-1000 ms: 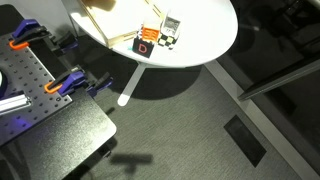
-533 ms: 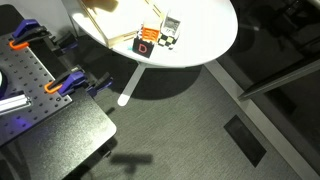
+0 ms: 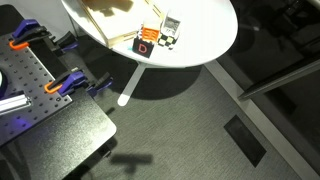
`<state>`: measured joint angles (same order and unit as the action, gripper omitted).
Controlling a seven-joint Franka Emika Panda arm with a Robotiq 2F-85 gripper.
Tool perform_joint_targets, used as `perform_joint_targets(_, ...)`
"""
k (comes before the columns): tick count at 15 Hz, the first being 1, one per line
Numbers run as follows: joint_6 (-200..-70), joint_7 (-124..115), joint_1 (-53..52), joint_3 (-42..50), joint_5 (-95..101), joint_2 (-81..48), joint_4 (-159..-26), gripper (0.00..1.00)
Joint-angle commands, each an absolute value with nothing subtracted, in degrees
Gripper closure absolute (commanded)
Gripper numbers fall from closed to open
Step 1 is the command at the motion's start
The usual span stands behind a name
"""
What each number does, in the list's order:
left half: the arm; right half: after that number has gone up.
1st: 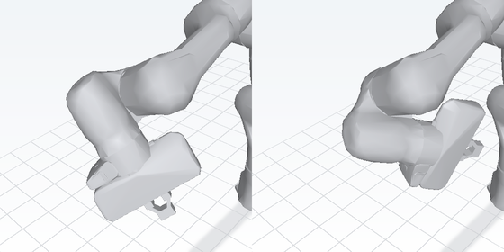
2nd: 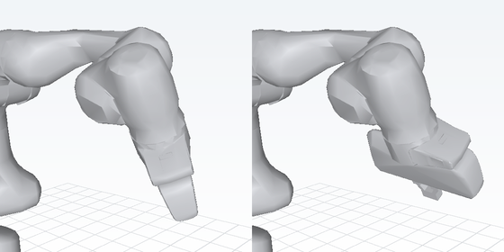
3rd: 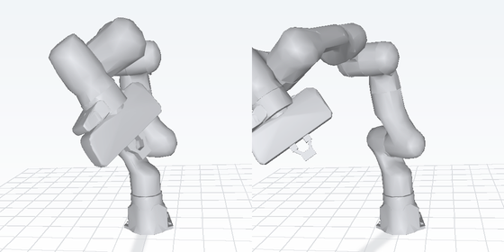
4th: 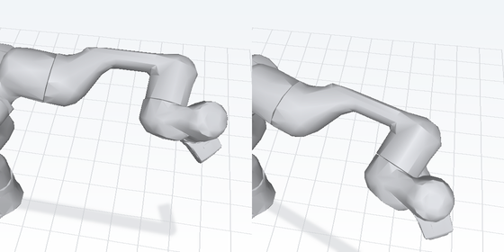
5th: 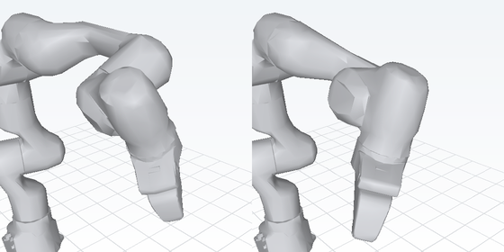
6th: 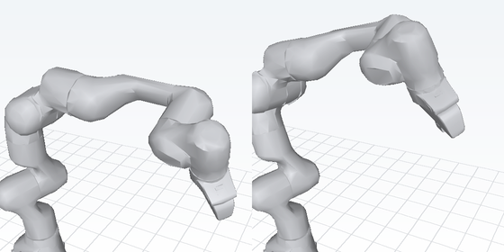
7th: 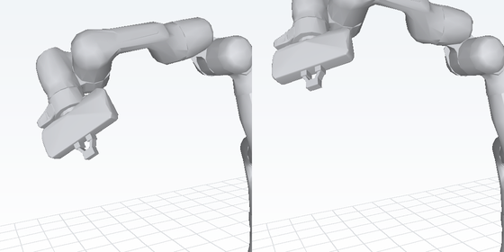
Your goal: Put the plush block on the wooden tray
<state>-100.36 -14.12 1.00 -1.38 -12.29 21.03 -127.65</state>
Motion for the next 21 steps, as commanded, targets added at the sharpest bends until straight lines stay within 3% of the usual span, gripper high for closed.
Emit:
perform_joint_targets(1,-101.9,-14.38,1.2,-2.45,-8.51,15.44,-122.15,0.0)
perform_joint_targets(8,-104.27,-8.24,-0.25,-2.83,-0.94,9.05,-116.7,0.0)
perform_joint_targets(21,-107.19,-7.77,-0.69,-2.53,0.81,8.42,-118.28,0.0)
